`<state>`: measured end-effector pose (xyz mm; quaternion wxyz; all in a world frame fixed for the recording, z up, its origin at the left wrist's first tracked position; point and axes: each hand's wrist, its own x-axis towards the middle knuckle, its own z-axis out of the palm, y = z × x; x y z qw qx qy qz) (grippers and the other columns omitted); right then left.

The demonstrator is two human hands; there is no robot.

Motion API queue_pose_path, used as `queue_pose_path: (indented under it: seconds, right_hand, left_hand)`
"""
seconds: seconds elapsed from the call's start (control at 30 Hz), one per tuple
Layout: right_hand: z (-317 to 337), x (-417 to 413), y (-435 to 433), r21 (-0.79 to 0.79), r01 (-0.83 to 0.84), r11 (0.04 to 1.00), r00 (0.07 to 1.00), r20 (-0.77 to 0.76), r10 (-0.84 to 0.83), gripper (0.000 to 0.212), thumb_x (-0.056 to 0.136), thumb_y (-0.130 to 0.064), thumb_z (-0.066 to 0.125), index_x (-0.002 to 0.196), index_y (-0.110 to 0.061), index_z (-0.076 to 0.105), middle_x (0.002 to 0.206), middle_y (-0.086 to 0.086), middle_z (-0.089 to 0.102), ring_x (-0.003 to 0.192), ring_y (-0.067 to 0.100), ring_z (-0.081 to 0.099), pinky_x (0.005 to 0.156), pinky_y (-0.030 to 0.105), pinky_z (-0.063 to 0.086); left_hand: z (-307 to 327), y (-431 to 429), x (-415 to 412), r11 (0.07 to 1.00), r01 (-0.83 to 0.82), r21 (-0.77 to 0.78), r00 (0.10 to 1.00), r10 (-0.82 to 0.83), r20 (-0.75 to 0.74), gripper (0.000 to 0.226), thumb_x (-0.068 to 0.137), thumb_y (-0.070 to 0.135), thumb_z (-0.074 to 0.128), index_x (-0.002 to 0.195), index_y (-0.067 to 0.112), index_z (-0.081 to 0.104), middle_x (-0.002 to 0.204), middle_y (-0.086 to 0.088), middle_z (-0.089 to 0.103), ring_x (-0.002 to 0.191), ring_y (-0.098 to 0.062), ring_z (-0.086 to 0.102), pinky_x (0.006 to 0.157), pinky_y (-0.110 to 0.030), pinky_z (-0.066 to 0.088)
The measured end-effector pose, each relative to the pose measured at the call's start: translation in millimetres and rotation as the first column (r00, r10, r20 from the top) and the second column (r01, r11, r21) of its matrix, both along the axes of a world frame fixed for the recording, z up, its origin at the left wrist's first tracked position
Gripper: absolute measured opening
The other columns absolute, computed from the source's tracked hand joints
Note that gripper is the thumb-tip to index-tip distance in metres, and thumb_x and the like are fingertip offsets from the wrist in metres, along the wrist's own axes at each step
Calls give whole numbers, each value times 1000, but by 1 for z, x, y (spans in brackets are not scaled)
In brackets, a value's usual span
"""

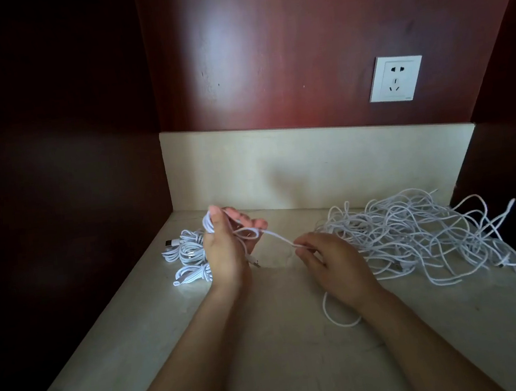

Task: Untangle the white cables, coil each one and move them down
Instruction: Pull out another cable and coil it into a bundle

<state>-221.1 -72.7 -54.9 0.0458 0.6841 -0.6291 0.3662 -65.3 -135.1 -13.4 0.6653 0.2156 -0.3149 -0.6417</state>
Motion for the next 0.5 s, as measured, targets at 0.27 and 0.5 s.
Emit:
queue_pose_path:
  seconds: [0.27, 0.5]
  right_hand:
    - [-2, 1, -1, 105, -47, 993, 993, -104, 58, 28, 92, -38, 47, 99, -24, 70, 83, -5, 62, 84, 16, 55, 74, 34, 45]
    - [14, 15, 12, -117, -169, 979, 984, 29, 174, 23, 99, -39, 44, 95, -25, 62, 91, -14, 61, 85, 5, 58, 76, 27, 46]
  left_hand:
    - [4, -17, 22, 957, -288, 43, 955, 284, 91, 36, 105, 27, 34, 70, 18, 33, 58, 2, 31, 41, -9, 29, 40, -20, 26]
    - [-11, -17, 14, 994, 51, 102, 773, -104, 626, 38, 103, 38, 43, 69, 20, 37, 54, 2, 32, 35, -7, 26, 36, -13, 19]
